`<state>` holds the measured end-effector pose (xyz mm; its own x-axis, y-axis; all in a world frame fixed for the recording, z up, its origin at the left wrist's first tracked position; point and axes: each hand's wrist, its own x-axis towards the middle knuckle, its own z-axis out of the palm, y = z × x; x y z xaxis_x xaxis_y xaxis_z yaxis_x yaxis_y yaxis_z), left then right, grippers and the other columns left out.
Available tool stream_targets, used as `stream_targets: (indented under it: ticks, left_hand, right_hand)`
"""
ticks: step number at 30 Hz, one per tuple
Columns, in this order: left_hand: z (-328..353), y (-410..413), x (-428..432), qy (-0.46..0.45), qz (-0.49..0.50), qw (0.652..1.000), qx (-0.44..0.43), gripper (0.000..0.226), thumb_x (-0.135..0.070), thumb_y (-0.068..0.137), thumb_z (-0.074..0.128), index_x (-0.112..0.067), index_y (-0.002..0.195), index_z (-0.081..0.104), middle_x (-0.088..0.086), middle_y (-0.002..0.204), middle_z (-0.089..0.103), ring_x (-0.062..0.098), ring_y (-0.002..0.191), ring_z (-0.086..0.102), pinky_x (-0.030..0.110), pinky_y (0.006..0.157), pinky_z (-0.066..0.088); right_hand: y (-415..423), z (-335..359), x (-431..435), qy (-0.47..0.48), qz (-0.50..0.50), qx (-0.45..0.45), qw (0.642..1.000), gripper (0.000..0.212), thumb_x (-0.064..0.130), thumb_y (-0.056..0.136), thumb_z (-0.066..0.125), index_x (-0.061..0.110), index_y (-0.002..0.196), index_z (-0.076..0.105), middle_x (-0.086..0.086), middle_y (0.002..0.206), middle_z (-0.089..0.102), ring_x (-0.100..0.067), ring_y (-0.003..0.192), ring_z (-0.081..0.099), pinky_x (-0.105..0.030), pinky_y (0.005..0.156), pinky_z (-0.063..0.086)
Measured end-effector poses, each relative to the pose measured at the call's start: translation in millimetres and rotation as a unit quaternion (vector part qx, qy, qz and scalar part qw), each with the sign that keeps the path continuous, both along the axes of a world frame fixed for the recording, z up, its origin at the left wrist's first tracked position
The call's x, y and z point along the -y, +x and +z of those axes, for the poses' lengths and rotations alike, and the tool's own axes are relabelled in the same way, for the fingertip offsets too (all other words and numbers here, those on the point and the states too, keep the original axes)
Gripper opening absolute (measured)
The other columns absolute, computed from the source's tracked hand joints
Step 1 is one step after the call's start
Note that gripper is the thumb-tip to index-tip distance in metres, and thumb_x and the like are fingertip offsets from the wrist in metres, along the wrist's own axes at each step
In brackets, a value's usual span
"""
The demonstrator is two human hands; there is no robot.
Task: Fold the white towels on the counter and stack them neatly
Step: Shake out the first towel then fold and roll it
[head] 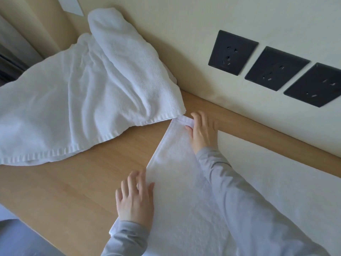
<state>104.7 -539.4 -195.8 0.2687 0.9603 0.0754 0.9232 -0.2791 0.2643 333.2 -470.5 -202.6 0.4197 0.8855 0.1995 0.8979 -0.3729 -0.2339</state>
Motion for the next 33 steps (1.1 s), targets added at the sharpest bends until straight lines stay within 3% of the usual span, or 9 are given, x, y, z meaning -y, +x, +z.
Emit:
stream_targets:
  ticks: [3,6,8,10,16,23,25,28,33]
  left_hand:
    - [-4.5,7.6,18.7,0.016,-0.089,0.996,-0.015,0.054,-0.035,0.092,0.035,0.0,0.125,0.058,0.02,0.131,0.056,0.034,0.121,0.05,0.046,0.096,0.041]
    - [-14.1,0.4,37.7,-0.04,-0.138,0.988,-0.054,0.064,-0.039,0.099,0.015,0.005,0.135,0.045,0.017,0.149,0.033,0.026,0.143,0.015,0.044,0.109,0.023]
    - [-21.6,-10.8,41.7,-0.065,-0.127,0.988,-0.059,0.069,-0.047,0.098,0.008,0.004,0.142,0.025,0.011,0.156,0.011,0.017,0.146,-0.001,0.041,0.113,0.017]
    - [-24.7,-17.3,42.1,-0.073,-0.113,0.99,-0.05,0.072,-0.054,0.095,0.009,-0.002,0.145,0.015,0.004,0.157,0.003,0.013,0.146,-0.002,0.038,0.115,0.011]
    - [-28.9,-18.7,43.1,-0.087,-0.114,0.989,-0.039,0.077,-0.059,0.093,0.02,-0.003,0.146,0.025,0.011,0.155,0.024,0.024,0.143,0.021,0.041,0.115,0.014]
    - [-18.5,-14.9,41.5,-0.09,-0.112,0.989,-0.043,0.074,-0.056,0.094,0.017,-0.003,0.144,0.029,0.013,0.153,0.027,0.023,0.142,0.02,0.04,0.114,0.014]
    - [-16.5,-17.6,40.5,-0.08,-0.112,0.991,-0.002,0.072,-0.052,0.097,0.014,0.001,0.143,0.03,0.015,0.151,0.028,0.022,0.141,0.02,0.038,0.113,0.015]
    - [-16.4,-32.0,38.9,-0.066,-0.079,0.994,0.04,0.068,-0.045,0.099,0.016,0.007,0.137,0.037,0.02,0.146,0.033,0.03,0.138,0.03,0.034,0.114,0.016]
    - [-17.3,-44.7,41.8,-0.093,-0.059,0.994,-0.013,0.071,-0.048,0.097,0.012,0.004,0.139,0.038,0.018,0.146,0.036,0.031,0.135,0.035,0.032,0.115,0.008]
  right_hand:
    - [-37.2,4.7,40.2,0.097,0.168,-0.043,0.98,0.036,0.018,0.094,0.044,0.005,0.126,0.053,-0.01,0.137,0.049,-0.026,0.128,0.046,-0.046,0.106,0.034]
    - [-77.2,-6.5,82.7,0.01,0.448,-0.031,0.893,0.045,0.029,0.1,0.032,0.009,0.139,0.043,-0.005,0.149,0.037,-0.019,0.143,0.025,-0.042,0.115,0.021]
    - [-75.0,-13.5,82.0,-0.062,0.525,0.008,0.849,0.049,0.035,0.099,0.034,0.015,0.144,0.036,-0.002,0.153,0.031,-0.017,0.144,0.019,-0.044,0.116,0.019]
    - [-51.5,-14.5,60.1,-0.108,0.517,0.022,0.849,0.053,0.039,0.096,0.039,0.018,0.145,0.033,0.0,0.153,0.028,-0.016,0.144,0.02,-0.047,0.116,0.015]
    - [26.7,-15.8,3.5,-0.126,0.284,0.015,0.95,0.055,0.038,0.098,0.032,0.016,0.147,0.023,0.0,0.156,0.021,-0.015,0.145,0.016,-0.045,0.116,0.02]
    - [7.3,-5.2,6.0,-0.174,0.218,0.054,0.959,0.057,0.035,0.101,0.024,0.014,0.15,0.004,0.0,0.159,0.002,-0.015,0.146,0.0,-0.042,0.119,-0.001]
    - [-21.9,5.6,27.5,-0.127,0.232,0.012,0.964,0.057,0.031,0.099,0.026,0.006,0.148,0.013,-0.01,0.158,0.01,-0.023,0.146,0.007,-0.048,0.118,0.006]
    - [-74.7,2.4,91.9,-0.049,0.362,-0.015,0.931,0.057,0.028,0.093,0.035,0.002,0.143,0.031,-0.014,0.152,0.028,-0.028,0.143,0.022,-0.048,0.116,0.016]
    - [-71.8,-17.5,153.3,-0.113,0.475,0.057,0.871,0.059,0.042,0.096,0.034,0.011,0.146,0.03,-0.005,0.154,0.025,-0.021,0.145,0.015,-0.052,0.114,0.022]
